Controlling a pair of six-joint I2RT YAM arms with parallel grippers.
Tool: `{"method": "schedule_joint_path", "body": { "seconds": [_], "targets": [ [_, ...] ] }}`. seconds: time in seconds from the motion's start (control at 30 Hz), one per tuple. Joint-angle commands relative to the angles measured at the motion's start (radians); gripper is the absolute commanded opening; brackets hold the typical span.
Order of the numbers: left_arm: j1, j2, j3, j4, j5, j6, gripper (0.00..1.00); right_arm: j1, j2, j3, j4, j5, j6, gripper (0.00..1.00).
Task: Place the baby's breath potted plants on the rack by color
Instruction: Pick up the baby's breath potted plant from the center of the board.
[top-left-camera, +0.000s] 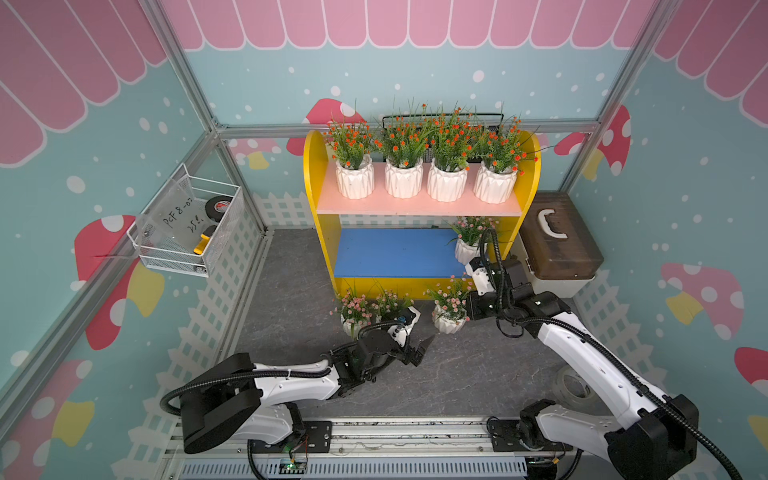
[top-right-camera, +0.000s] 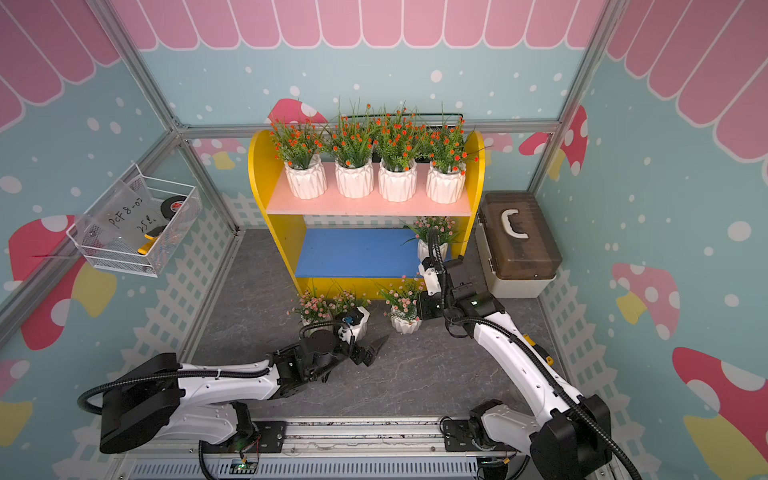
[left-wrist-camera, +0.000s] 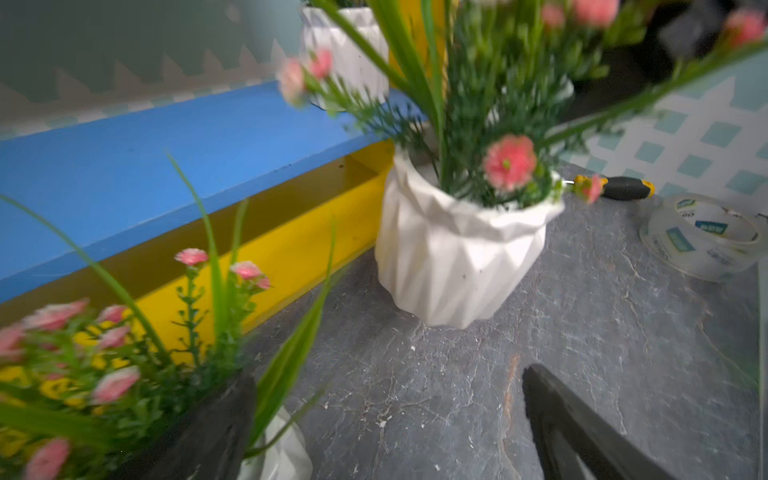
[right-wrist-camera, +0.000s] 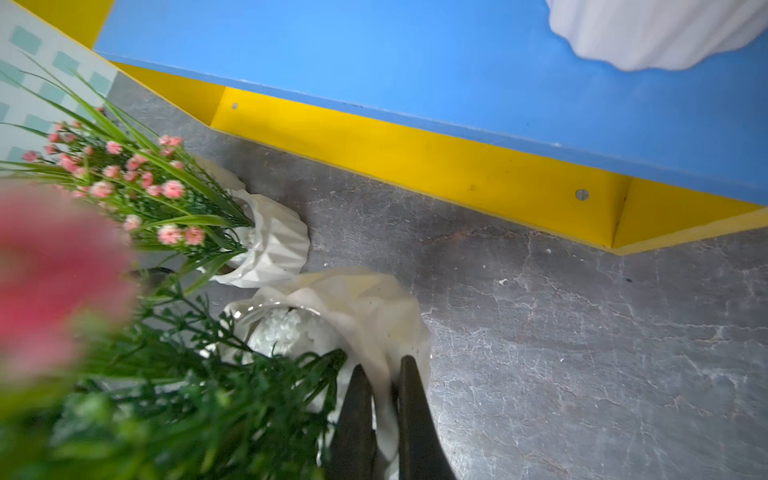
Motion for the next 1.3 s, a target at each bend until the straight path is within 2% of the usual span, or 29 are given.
{"method": "schedule_joint_path", "body": {
  "seconds": [0.0,0.3,0.77,1.0,1.27],
  "targets": [
    [-0.032,0.079,0.072,0.11,0.026,0.046,0.98,-0.003,-0.022,0.037,-0.015,-0.073,-0.025,0.0],
    [-0.078,0.248,0.229,0.17,-0.002,0.082,0.98,-0.003,-0.034,0.037,-0.025,-0.089,-0.026,0.0],
    [-0.08,0.33,0.298,0.214,-0.048,0.059,0.98,-0.004,-0.083,-0.002,-0.007,-0.122,0.0,0.0],
    [-0.08,0.354,0.311,0.228,-0.04,0.044,0.91,-0.005,-0.099,-0.027,0.012,-0.133,0.016,0.0],
    [-0.08,0.362,0.306,0.243,-0.037,0.05,0.77,-0.006,-0.102,-0.038,0.02,-0.144,0.019,0.0]
  ]
}}
